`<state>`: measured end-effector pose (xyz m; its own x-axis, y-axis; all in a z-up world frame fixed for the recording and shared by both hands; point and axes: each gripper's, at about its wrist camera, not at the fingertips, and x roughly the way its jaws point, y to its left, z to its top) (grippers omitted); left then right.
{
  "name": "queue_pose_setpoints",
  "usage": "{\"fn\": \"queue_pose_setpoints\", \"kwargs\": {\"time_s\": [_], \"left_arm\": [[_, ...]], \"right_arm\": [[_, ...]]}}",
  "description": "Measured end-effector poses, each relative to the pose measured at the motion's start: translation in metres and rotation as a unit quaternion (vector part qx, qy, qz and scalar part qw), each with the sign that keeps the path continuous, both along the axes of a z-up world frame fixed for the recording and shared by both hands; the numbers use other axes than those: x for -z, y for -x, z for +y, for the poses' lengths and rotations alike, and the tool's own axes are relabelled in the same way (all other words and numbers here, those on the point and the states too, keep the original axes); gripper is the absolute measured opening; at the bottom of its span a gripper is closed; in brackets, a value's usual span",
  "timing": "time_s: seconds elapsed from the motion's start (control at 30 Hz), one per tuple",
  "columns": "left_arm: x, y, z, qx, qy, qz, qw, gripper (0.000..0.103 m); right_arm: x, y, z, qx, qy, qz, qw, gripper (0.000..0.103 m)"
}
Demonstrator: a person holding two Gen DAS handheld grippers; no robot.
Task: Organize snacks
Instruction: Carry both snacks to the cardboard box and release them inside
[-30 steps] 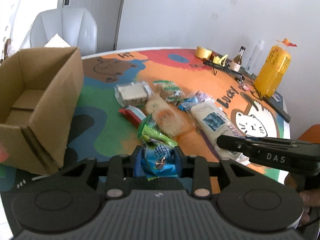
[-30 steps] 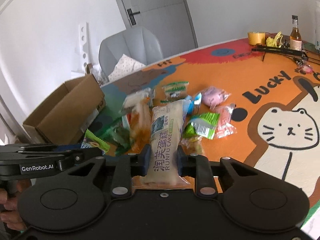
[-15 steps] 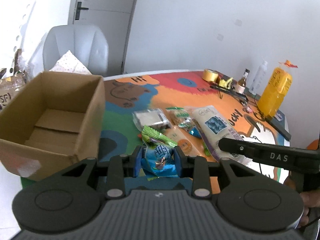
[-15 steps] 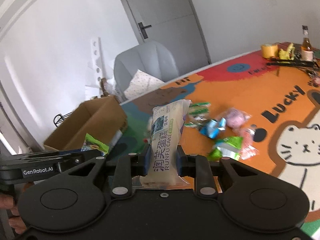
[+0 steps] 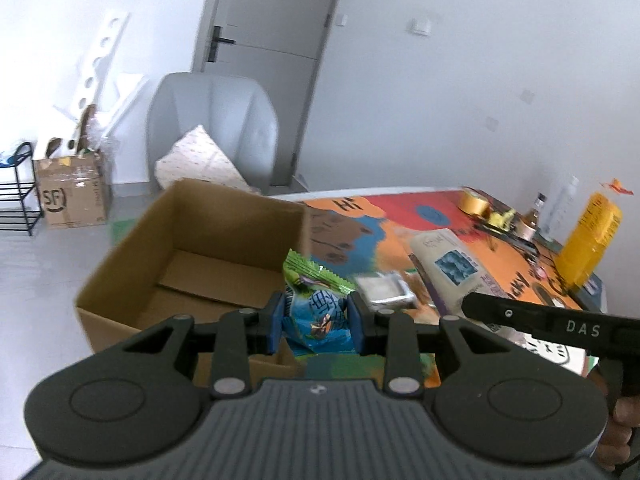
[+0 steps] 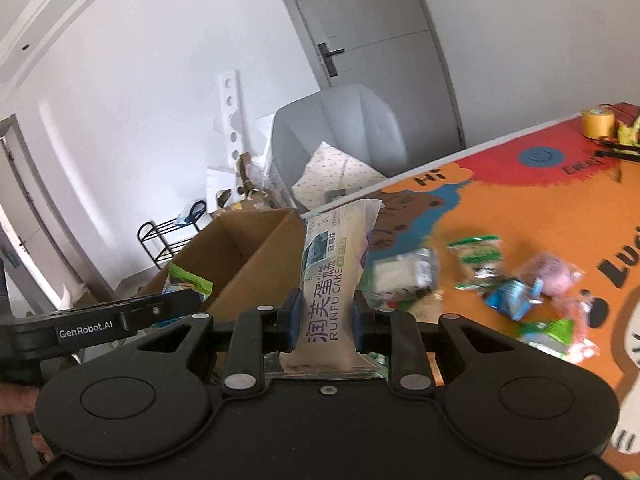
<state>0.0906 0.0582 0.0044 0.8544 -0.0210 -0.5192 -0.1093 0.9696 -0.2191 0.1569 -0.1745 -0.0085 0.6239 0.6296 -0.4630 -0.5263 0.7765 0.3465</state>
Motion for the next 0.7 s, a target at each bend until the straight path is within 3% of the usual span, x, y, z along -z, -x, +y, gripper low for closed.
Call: {"fn": "queue_pose_setpoints", "kwargs": {"time_s": [0.37,0.5,0.7], "left_arm": [[0.0,-0.002,0.042,-0.045,0.0,-0.003,0.999,0.033],[-0.002,0.001,0.052,-0.074,0.003,-0.01,0.9972,0.046],[-0.005,0.009,0.059,-0.087,0.003,-0.006,0.9961,0.051]], "right_arm": [[-0.013,-0.011,0.045,-0.031,-0.001,-0.015,0.999,0.023],[-0.015,-0.015,0.057,-0.04,0.002,-0.018,0.999,0.023],[-0.016,-0.017,0.075,-0.057,0.006,-0.017,0.998,0.023]]}}
